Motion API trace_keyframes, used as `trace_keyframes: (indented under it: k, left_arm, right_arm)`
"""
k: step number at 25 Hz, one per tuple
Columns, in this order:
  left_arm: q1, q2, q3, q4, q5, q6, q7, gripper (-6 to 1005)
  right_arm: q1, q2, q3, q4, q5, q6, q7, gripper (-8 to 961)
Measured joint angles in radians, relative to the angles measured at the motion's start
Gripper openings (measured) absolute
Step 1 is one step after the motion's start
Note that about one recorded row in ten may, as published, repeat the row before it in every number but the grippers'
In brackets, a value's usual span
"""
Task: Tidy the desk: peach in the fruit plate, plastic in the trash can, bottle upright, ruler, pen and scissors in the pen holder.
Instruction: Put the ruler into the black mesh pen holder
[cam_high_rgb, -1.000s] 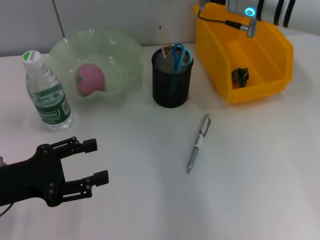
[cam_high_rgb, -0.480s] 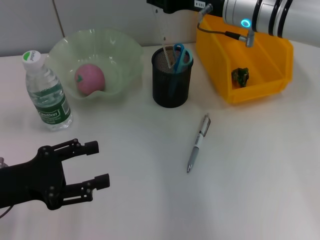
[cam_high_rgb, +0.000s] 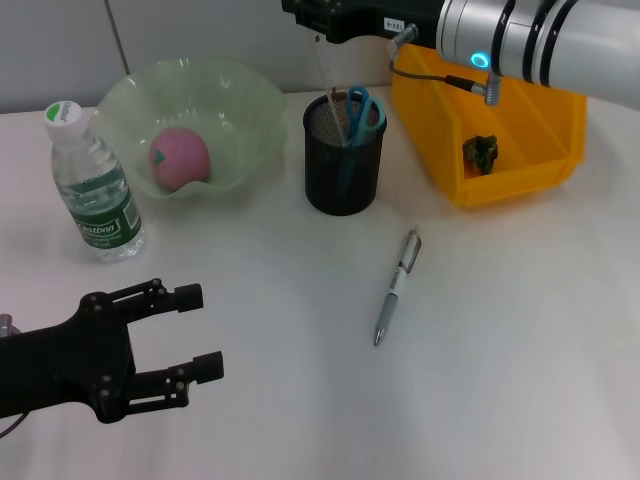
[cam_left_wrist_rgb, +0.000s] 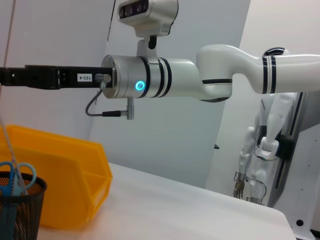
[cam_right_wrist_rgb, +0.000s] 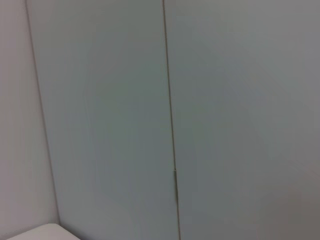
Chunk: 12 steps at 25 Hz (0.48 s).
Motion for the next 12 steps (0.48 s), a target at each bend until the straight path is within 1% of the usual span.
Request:
trace_keyframes:
  k: [12]
  left_arm:
    - [-0.009,0.002,0.0,0.007,-0.005,0.018,0.004,797]
  right_arm:
    - [0.041,0.002,-0.009,0.05,0.011,0.058,-0.003,468]
